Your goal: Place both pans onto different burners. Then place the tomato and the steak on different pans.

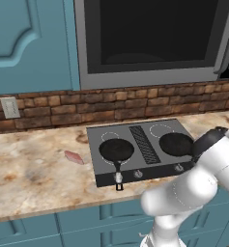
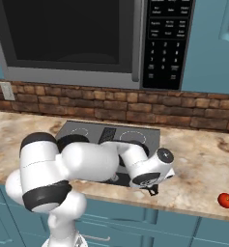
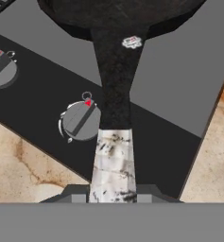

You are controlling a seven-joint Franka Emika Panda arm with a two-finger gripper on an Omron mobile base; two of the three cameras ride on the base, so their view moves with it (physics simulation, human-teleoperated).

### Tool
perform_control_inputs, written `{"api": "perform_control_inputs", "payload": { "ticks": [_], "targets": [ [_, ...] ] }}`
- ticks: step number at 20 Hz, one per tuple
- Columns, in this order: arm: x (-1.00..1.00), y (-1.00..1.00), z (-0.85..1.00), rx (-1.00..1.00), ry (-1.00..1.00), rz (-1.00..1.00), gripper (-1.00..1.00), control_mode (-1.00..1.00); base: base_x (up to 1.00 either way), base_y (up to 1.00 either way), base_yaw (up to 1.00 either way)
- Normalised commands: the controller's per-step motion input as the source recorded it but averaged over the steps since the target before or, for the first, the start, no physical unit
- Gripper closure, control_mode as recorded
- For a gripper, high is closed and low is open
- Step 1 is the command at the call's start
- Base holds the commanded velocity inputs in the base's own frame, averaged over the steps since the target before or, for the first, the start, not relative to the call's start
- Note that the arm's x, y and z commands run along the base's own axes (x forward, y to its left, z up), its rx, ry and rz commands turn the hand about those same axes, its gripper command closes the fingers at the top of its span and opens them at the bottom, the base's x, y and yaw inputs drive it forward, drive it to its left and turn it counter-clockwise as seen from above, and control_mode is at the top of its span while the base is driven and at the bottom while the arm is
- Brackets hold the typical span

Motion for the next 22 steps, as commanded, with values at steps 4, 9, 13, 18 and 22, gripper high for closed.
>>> {"api": "perform_control_inputs", "payload": {
  "ticks": [4, 9, 13, 18, 22],
  "targets": [
    [0.01, 0.0, 0.0, 0.0, 0.0, 0.0, 1.0, -1.0, 0.0, 0.0, 0.0],
    [0.09, 0.01, -0.02, 0.0, 0.0, 0.0, 1.0, -1.0, 0.0, 0.0, 0.0],
    [0.17, 0.02, -0.02, 0.0, 0.0, 0.0, 1.0, -1.0, 0.0, 0.0, 0.0],
    [0.05, 0.0, -0.08, 0.0, 0.0, 0.0, 1.0, -1.0, 0.0, 0.0, 0.0],
    [0.04, 0.0, -0.14, 0.0, 0.0, 0.0, 1.0, -1.0, 0.0, 0.0, 0.0]
  ]
}}
